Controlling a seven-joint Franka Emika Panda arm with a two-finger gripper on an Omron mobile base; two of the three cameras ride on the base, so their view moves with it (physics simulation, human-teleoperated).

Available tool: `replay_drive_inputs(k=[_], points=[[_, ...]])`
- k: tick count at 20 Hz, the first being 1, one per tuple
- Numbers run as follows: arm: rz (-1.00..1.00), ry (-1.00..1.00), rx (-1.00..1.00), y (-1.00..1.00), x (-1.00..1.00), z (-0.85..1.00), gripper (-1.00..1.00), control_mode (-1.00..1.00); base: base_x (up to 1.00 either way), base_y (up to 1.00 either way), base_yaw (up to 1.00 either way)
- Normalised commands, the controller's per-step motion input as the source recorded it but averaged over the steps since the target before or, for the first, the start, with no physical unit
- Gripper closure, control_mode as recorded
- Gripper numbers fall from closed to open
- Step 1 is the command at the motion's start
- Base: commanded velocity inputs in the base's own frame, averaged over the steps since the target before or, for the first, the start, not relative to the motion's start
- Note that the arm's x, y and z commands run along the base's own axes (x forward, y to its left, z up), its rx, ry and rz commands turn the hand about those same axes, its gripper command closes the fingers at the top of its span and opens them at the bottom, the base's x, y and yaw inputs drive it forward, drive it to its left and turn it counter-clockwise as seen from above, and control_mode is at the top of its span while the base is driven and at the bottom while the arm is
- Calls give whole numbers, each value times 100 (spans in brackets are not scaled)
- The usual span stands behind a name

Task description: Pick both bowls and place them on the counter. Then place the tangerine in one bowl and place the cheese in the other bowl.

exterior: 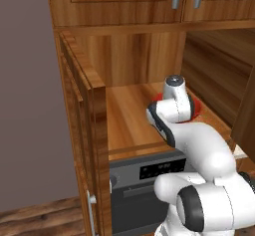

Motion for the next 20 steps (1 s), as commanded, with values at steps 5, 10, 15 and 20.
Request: replay_drive_inputs(k=[5, 10, 15, 20], points=[[10, -25, 1, 10, -45, 23, 100, -100, 0, 0, 0], [8, -14, 1, 5, -36, 43, 100, -100, 0, 0, 0], [2, -1, 0, 6, -40, 50, 100, -100, 0, 0, 0], [1, 0, 0, 1, -40, 47, 100, -100, 0, 0, 0]])
